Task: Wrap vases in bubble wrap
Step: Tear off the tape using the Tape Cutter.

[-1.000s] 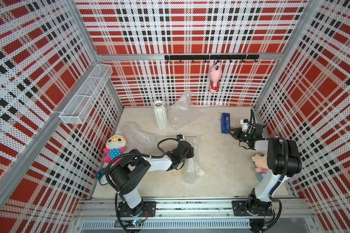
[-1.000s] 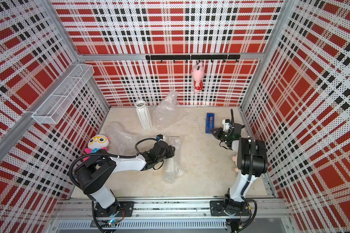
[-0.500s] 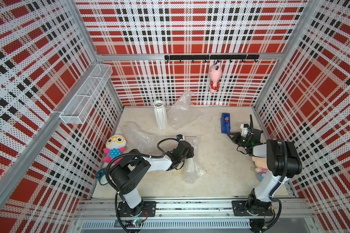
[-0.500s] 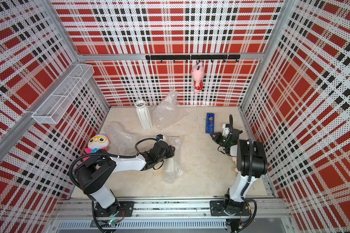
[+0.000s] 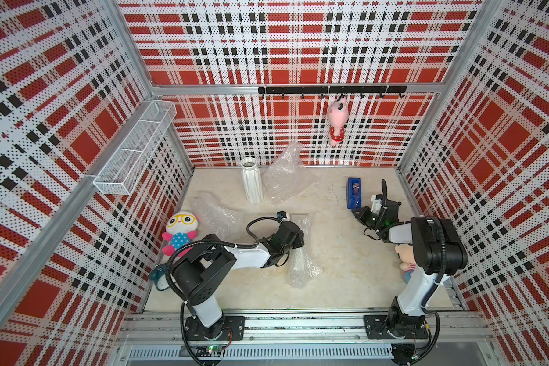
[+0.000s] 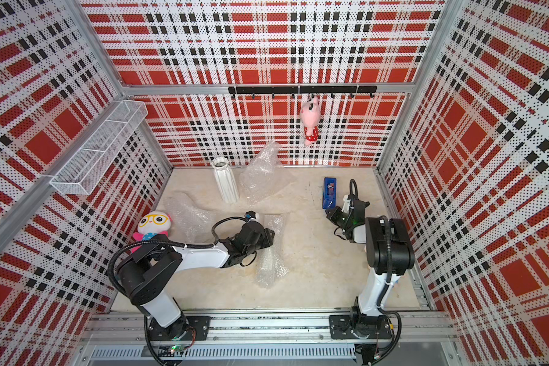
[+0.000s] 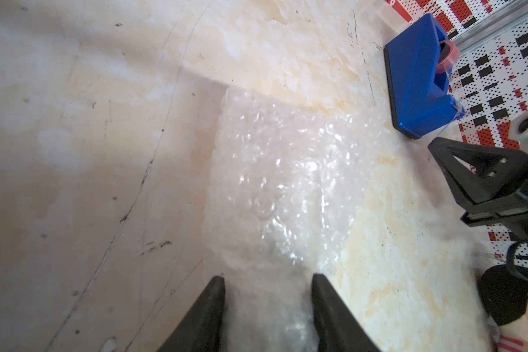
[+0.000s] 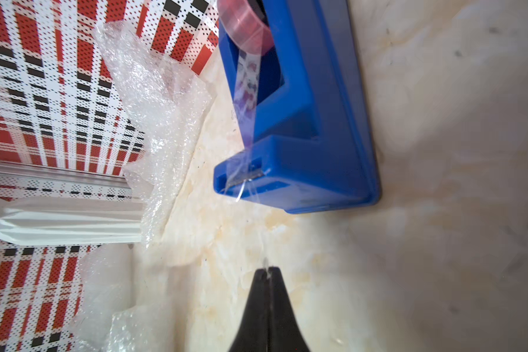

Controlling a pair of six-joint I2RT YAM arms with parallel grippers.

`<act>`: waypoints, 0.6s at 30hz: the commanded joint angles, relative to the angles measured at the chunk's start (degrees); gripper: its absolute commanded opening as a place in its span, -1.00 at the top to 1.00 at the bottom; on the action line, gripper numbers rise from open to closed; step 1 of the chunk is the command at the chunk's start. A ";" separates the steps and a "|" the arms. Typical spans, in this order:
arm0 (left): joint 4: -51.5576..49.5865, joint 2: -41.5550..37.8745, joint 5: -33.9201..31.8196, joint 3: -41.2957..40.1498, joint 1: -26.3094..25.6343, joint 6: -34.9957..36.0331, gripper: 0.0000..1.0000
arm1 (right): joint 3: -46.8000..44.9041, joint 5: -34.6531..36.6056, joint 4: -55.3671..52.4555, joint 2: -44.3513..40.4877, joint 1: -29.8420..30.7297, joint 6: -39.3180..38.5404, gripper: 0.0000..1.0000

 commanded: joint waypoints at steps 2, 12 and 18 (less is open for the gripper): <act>-3.63 -0.62 -1.91 -1.79 0.30 0.21 0.04 | 0.88 4.27 -10.49 -0.19 1.86 -2.29 1.00; -3.55 -2.17 -2.42 -2.59 0.74 0.21 0.04 | 4.00 9.11 -15.82 0.26 3.70 -2.60 1.00; -3.27 -2.48 -2.54 -3.15 1.16 0.20 0.04 | 4.90 11.01 -16.82 0.41 4.63 -1.13 1.00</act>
